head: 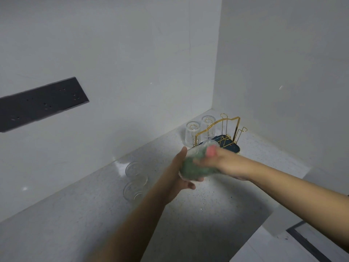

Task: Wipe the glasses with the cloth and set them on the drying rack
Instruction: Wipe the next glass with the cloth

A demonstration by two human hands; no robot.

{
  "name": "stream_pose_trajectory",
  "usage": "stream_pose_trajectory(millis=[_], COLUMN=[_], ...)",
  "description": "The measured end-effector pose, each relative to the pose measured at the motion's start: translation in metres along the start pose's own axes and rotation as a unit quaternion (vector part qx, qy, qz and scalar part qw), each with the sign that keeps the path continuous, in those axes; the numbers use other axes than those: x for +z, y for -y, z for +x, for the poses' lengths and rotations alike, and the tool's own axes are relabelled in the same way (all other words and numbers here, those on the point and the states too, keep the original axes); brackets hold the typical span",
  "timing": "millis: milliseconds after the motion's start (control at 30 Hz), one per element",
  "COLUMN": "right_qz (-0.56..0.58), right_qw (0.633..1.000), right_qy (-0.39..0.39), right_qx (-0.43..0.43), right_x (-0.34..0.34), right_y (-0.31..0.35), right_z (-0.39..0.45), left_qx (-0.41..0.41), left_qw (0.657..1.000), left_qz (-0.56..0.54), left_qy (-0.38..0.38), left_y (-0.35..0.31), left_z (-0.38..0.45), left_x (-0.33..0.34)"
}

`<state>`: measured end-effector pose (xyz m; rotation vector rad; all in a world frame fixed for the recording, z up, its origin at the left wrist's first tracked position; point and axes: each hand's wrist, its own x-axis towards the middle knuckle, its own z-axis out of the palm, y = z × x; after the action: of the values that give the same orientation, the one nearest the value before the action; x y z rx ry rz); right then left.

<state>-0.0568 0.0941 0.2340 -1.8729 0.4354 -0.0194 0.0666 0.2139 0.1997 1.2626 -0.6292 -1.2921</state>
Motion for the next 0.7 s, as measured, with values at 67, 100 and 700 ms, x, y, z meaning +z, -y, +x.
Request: stream_pose_trajectory(millis=[67, 100, 700], right_qz=[0.259, 0.348, -0.110], right_qw=[0.964, 0.934, 0.987], right_qy=[0.029, 0.054, 0.092], right_qx=[0.059, 0.060, -0.067], right_x=[-0.009, -0.007, 0.009], right_y=[-0.001, 0.004, 0.010], right_z=[0.003, 0.002, -0.018], left_qx=[0.118, 0.160, 0.078], left_qw=[0.990, 0.981, 0.996], left_qz=[0.045, 0.062, 0.039], left_qy=[-0.066, -0.087, -0.036], left_y=[0.015, 0.018, -0.003], left_z=[0.005, 0.005, 0.000], left_x=[0.002, 0.005, 0.004])
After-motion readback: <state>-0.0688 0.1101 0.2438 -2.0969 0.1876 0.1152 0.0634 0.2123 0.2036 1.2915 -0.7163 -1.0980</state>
